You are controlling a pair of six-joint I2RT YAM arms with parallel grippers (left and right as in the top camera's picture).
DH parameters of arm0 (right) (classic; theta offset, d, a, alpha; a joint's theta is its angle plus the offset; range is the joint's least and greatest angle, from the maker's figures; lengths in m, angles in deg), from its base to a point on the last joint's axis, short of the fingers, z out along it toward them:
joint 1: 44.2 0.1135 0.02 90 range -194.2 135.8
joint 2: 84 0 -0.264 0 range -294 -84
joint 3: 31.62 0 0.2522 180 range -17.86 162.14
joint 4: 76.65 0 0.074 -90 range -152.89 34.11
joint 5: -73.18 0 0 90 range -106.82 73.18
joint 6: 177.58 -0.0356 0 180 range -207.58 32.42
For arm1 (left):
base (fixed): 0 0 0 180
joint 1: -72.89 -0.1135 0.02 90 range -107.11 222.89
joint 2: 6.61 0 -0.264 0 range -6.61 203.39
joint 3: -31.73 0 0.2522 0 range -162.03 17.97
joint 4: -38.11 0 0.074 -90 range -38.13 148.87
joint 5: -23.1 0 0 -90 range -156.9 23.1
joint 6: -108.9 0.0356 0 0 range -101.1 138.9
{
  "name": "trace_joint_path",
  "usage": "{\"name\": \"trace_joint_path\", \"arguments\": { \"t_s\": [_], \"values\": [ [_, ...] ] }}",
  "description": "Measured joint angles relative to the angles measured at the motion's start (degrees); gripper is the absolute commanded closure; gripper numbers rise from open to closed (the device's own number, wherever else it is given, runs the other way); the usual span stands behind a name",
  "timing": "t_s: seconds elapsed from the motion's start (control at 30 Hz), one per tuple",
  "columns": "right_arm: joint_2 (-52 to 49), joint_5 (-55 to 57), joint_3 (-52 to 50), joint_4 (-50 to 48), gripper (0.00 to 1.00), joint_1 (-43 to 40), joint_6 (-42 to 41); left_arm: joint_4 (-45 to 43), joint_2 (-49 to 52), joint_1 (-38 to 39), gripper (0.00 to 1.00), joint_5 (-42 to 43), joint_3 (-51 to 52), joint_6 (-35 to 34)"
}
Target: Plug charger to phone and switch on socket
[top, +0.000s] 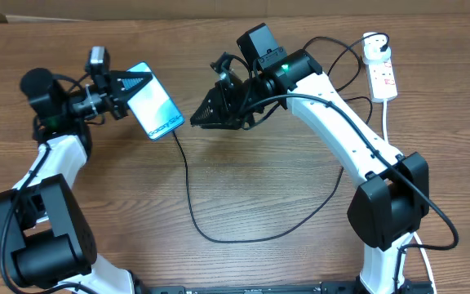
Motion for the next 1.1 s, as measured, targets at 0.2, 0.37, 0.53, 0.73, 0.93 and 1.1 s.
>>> {"name": "trace_joint_path", "arguments": {
  "t_s": [0.2, 0.37, 0.53, 0.73, 0.93, 1.1],
  "values": [
    [-0.2, 9.0, -0.4, 0.5, 0.48, -0.1, 3.6, 0.0, 0.0, -4.8, 0.96, 0.7, 0.0, -2.5],
    [-0.2, 16.5, -0.4, -0.8, 0.44, 1.6, 4.9, 0.0, 0.0, -6.1, 0.96, 0.7, 0.0, -6.4],
    [-1.8, 24.5, 1.4, -0.9, 0.44, 4.7, 5.4, 0.0, 0.0, -6.9, 0.96, 0.8, 0.0, -9.4],
    [-9.2, 31.8, 10.4, -1.2, 0.44, 6.8, 6.9, 0.0, 0.0, -8.5, 0.96, 0.9, 0.0, -10.9],
    [-16.9, 36.9, 19.6, -2.5, 0.43, 7.2, 9.1, 0.0, 0.0, -9.6, 0.96, 0.9, 0.0, -11.3],
    [-21.4, 37.3, 20.3, -4.4, 0.39, 8.3, 11.1, 0.0, 0.0, -10.6, 0.96, 1.1, 0.0, -11.3]
  ]
}}
